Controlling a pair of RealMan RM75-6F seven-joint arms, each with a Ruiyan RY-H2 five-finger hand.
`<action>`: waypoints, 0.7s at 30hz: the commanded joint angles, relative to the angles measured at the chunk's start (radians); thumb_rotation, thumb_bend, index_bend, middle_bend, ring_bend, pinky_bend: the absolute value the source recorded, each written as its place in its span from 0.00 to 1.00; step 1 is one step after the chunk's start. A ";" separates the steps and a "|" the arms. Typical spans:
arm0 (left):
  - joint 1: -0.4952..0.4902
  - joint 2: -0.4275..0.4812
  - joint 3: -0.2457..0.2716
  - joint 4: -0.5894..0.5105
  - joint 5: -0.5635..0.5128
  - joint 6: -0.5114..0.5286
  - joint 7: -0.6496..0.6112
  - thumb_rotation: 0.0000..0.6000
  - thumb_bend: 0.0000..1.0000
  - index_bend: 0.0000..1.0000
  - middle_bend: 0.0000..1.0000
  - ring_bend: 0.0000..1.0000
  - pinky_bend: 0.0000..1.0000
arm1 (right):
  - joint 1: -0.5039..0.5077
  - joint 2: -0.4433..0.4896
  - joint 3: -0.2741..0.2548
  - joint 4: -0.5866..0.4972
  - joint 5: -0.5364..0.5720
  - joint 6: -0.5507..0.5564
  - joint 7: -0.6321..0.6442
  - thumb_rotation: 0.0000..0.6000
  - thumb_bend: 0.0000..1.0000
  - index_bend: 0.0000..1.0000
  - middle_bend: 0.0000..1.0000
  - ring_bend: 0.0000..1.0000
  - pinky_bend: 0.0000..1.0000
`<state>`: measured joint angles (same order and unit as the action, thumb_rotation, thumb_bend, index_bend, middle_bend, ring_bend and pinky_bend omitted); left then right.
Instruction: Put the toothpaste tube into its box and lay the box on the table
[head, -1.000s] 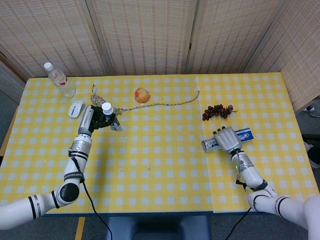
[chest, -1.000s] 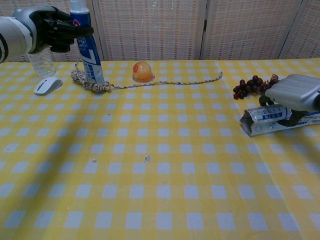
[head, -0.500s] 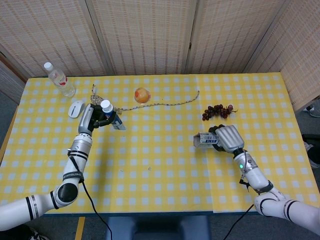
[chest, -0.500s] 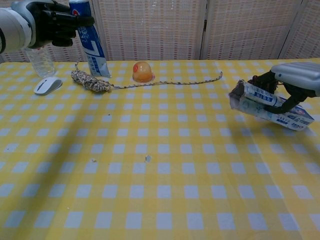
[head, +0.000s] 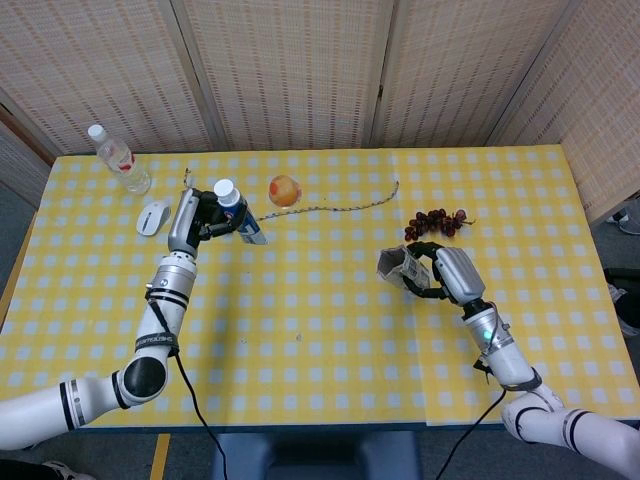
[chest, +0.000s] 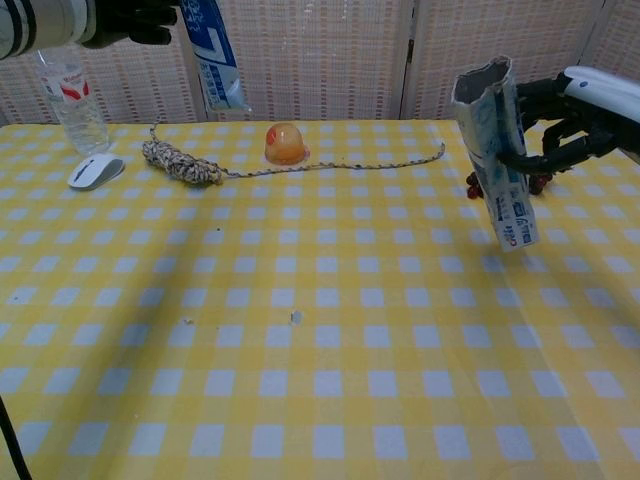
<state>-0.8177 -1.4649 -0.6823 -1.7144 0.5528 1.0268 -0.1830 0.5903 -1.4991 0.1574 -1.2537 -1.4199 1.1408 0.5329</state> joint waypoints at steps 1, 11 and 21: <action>-0.032 0.011 -0.033 -0.003 -0.047 -0.011 0.010 1.00 0.84 0.93 1.00 1.00 1.00 | 0.003 -0.112 0.035 0.128 -0.024 0.052 0.160 1.00 0.41 0.63 0.55 0.68 0.71; -0.113 0.064 -0.122 -0.059 -0.154 -0.003 0.038 1.00 0.84 0.93 1.00 1.00 1.00 | 0.063 -0.243 0.048 0.281 -0.028 -0.005 0.316 1.00 0.41 0.63 0.55 0.68 0.71; -0.180 0.065 -0.108 -0.107 -0.232 0.046 0.085 1.00 0.84 0.93 1.00 1.00 1.00 | 0.101 -0.370 0.074 0.392 -0.015 -0.008 0.393 1.00 0.41 0.63 0.55 0.68 0.71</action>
<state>-0.9938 -1.3977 -0.7927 -1.8180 0.3234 1.0686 -0.1000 0.6846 -1.8535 0.2261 -0.8770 -1.4380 1.1330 0.9097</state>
